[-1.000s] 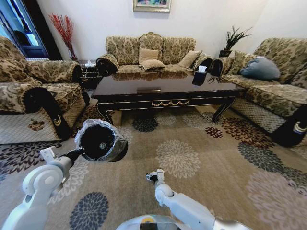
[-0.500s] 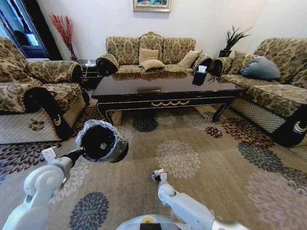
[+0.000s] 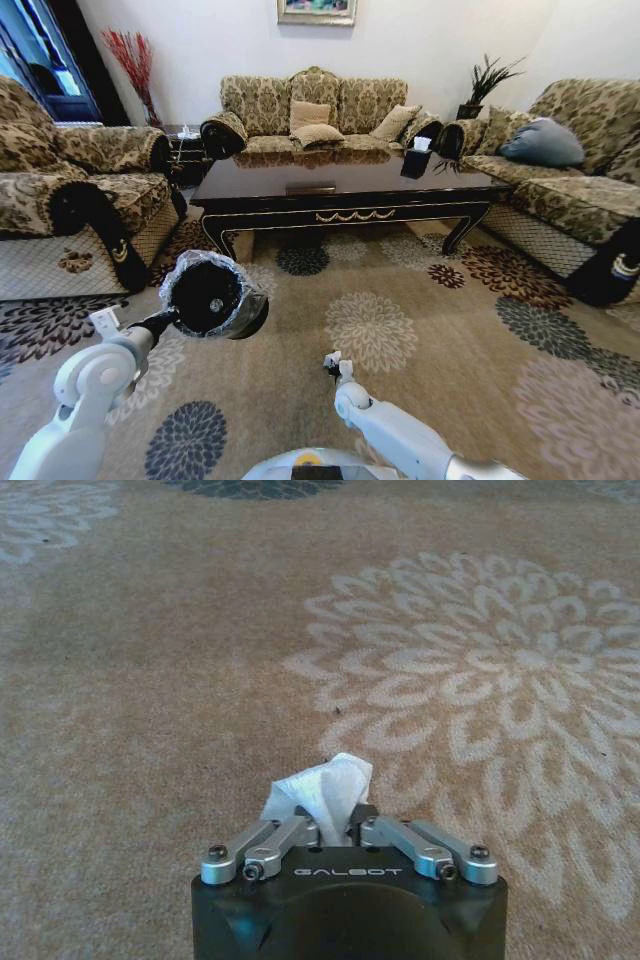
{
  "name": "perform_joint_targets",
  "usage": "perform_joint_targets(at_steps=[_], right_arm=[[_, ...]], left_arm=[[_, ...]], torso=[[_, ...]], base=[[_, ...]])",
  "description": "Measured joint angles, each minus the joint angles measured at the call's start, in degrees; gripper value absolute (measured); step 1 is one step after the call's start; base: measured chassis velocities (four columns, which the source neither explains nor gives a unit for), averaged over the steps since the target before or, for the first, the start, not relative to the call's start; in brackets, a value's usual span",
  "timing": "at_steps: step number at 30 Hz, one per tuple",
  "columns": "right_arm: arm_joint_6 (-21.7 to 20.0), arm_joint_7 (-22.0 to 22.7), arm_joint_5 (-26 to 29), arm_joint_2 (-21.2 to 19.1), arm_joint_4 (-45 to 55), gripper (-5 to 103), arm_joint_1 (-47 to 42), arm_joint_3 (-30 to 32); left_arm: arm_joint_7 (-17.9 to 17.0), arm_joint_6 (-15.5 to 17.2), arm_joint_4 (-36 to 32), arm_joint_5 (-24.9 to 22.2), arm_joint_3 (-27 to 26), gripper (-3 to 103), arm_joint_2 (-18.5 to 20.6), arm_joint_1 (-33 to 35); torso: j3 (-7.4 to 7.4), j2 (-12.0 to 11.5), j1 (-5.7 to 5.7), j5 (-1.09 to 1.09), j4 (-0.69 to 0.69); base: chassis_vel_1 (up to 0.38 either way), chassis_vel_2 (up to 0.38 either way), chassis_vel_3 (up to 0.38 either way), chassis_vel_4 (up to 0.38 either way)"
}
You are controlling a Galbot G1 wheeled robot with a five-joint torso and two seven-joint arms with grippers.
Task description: Move to the front of the table and pick up the trash from the floor, then place it into the trash bin.
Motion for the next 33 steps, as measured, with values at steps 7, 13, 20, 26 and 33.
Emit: perform_joint_targets(at_steps=[7,13,20,26,33], right_arm=[[1.63,-1.01,-1.33,-1.18,1.92,1,-0.38,0.5],[6.58,-5.11,-2.65,-5.3,8.13,0,-0.74,2.84],[16.54,-19.12,-2.53,-11.19,14.66,0,1.46,6.47],[24.4,-31.7,0.33,-13.62,17.48,0,5.32,7.55],[28.98,-41.24,4.71,-14.12,19.76,0,10.21,6.49]], left_arm=[[0.04,0.0,-0.05,0.12,-0.03,1,0.09,0.33],[0.41,0.0,0.56,1.49,1.01,1,-0.45,0.32],[0.84,0.0,3.65,2.85,2.98,1,-1.47,-0.31],[0.91,0.0,5.8,4.05,5.2,1,-2.28,-0.95],[0.93,0.0,7.56,5.65,8.42,1,-2.84,-2.09]], torso=[[0.0,0.0,0.0,0.01,0.0],[0.0,0.0,0.0,0.01,0.0],[0.0,0.0,0.0,-0.01,0.0],[0.0,0.0,0.0,0.01,0.0],[0.0,0.0,0.0,0.0,0.02]], base=[[0.0,0.0,0.0,0.0],[0.0,0.0,0.0,0.0],[0.0,0.0,0.0,0.0],[0.0,0.0,0.0,0.0],[0.0,0.0,0.0,0.0]])
